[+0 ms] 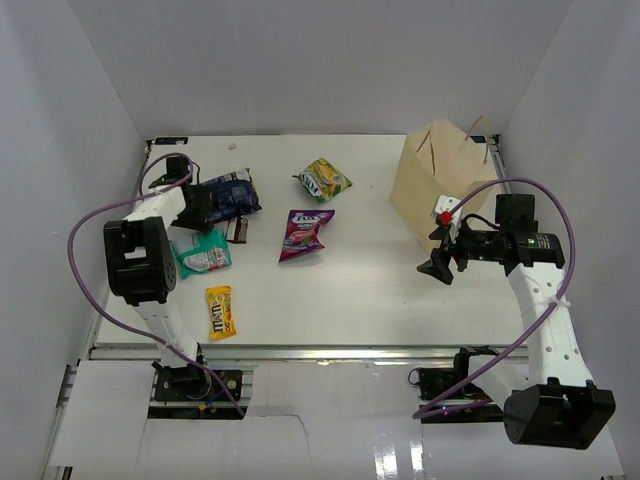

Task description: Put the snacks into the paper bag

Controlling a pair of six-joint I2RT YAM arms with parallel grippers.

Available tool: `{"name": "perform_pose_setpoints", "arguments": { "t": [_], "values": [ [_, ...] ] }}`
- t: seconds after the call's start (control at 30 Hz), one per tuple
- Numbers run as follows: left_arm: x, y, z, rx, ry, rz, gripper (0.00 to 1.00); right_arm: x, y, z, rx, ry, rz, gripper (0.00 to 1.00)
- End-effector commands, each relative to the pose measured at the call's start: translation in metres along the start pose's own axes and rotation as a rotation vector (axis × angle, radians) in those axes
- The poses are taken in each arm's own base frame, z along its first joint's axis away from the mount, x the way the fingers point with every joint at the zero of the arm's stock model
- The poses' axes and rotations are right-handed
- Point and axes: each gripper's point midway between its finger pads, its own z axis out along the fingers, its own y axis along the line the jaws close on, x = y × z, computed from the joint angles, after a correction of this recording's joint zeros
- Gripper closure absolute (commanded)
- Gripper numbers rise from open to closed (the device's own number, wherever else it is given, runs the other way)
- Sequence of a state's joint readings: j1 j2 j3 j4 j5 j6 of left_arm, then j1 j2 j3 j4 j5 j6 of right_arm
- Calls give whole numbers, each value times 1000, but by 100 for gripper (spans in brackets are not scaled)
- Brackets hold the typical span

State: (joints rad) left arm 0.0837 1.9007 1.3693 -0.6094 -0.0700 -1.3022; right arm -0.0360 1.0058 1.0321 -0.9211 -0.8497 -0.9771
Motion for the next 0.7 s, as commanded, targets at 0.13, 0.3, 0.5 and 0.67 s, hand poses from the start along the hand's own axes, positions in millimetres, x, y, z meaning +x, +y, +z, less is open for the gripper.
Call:
{"name": "perform_pose_setpoints", "arguments": {
  "t": [0.13, 0.3, 0.5, 0.67],
  "values": [
    [0, -31, 13, 227, 124, 58, 43, -2, 7, 4, -46, -28, 18, 12],
    [-4, -41, 20, 331, 189, 103, 85, -2, 8, 5, -53, -31, 21, 12],
    [-16, -85, -20, 531, 135, 315, 100, -5, 20, 8, -130, -51, -60, 12],
    [-18, -114, -83, 733, 64, 552, 100, -21, 26, 25, -213, -96, -214, 13]
  ]
}}
